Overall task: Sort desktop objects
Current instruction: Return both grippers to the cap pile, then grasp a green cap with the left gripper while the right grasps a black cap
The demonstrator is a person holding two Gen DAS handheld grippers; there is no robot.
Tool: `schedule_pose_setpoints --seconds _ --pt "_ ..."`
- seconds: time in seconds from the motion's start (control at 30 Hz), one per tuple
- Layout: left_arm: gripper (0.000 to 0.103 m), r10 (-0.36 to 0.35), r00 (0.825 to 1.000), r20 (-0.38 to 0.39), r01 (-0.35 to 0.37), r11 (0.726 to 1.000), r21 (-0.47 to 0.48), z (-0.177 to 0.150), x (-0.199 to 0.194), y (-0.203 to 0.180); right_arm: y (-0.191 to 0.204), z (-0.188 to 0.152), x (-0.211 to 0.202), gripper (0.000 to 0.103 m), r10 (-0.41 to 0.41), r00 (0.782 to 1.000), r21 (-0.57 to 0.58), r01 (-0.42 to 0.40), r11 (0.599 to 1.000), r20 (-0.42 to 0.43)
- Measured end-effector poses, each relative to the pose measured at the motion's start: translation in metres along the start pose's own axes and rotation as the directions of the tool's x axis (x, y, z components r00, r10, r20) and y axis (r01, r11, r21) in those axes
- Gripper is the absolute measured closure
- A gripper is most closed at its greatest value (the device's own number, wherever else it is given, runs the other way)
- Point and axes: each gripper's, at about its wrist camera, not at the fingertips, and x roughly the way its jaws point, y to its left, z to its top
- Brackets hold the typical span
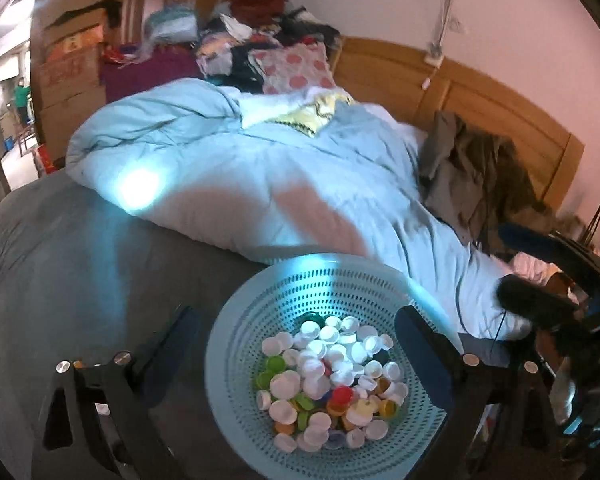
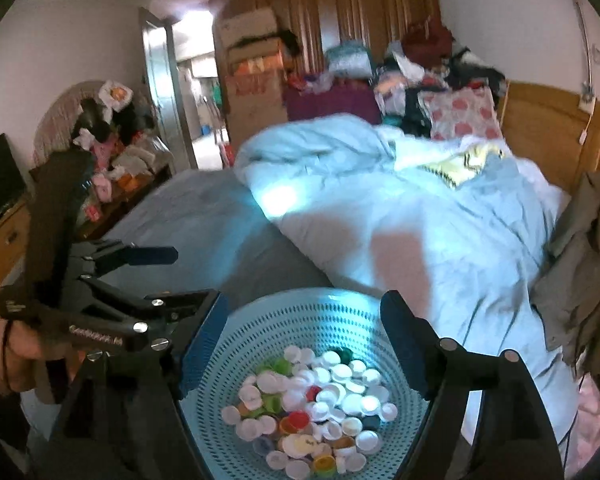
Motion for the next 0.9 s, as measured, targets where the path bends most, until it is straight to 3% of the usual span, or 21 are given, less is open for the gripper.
schedule_pose_setpoints --seconds 0.13,0.27,0.3,0.37,0.43,0.47,0.53,0.57,0.6,0.67,0.7,0.77,0.9 --pt "0.003 0.045 0.995 0.085 -0.041 0.998 -0.042 -0.045 -0.044 0.035 0.025 -0.029 -0.016 0.021 0.074 0.997 0.004 -0.074 0.997 0.029" --pt "0.002 0.235 0.965 0.112 -0.225 0.969 -0.099 -0.135 -0.084 0.09 0.061 -0.096 -0.002 0.016 0.144 0.988 0.0 -0.144 0.99 -0.062" --pt "0.002 0.306 0.946 0.109 -0.296 0.95 -0.099 -0.164 -0.093 0.106 0.072 -0.119 0.006 0.016 0.181 0.978 0.018 -0.18 0.983 -0.108" --pt "0.002 0.43 0.901 0.052 -0.421 0.898 -0.129 -0.219 -0.106 0.141 0.09 -0.157 0.021 0.016 0.239 0.952 0.055 -0.232 0.971 -0.192" --pt "0.002 0.497 0.868 -0.021 -0.488 0.843 -0.226 -0.277 -0.124 0.187 0.111 -0.196 0.036 0.016 0.281 0.918 0.085 -0.267 0.96 -0.28" --pt "0.002 0.536 0.842 -0.063 -0.529 0.796 -0.295 -0.307 -0.138 0.213 0.12 -0.214 0.043 0.016 0.289 0.903 0.088 -0.275 0.957 -0.319" --pt "0.002 0.577 0.809 -0.112 -0.569 0.72 -0.398 -0.351 -0.162 0.251 0.134 -0.245 0.054 0.016 0.314 0.868 0.115 -0.293 0.949 -0.386" --pt "0.002 0.6 0.787 -0.145 -0.592 0.667 -0.452 -0.373 -0.176 0.273 0.14 -0.256 0.057 0.016 0.326 0.851 0.129 -0.3 0.945 -0.411" --pt "0.002 0.607 0.777 -0.167 -0.598 0.63 -0.495 -0.39 -0.186 0.292 0.144 -0.263 0.061 0.016 0.325 0.842 0.132 -0.298 0.945 -0.431" --pt "0.002 0.616 0.766 -0.185 -0.601 0.584 -0.546 -0.411 -0.197 0.315 0.148 -0.27 0.067 0.016 0.325 0.828 0.143 -0.293 0.946 -0.456" --pt "0.002 0.615 0.766 -0.187 -0.597 0.574 -0.56 -0.418 -0.2 0.326 0.15 -0.272 0.069 0.016 0.325 0.824 0.15 -0.288 0.946 -0.464" --pt "0.002 0.602 0.778 -0.18 -0.585 0.59 -0.556 -0.422 -0.195 0.339 0.149 -0.268 0.076 0.016 0.309 0.824 0.158 -0.266 0.951 -0.474" --pt "0.002 0.549 0.822 -0.149 -0.544 0.681 -0.49 -0.415 -0.171 0.343 0.159 -0.257 0.07 0.016 0.283 0.843 0.148 -0.241 0.959 -0.457"
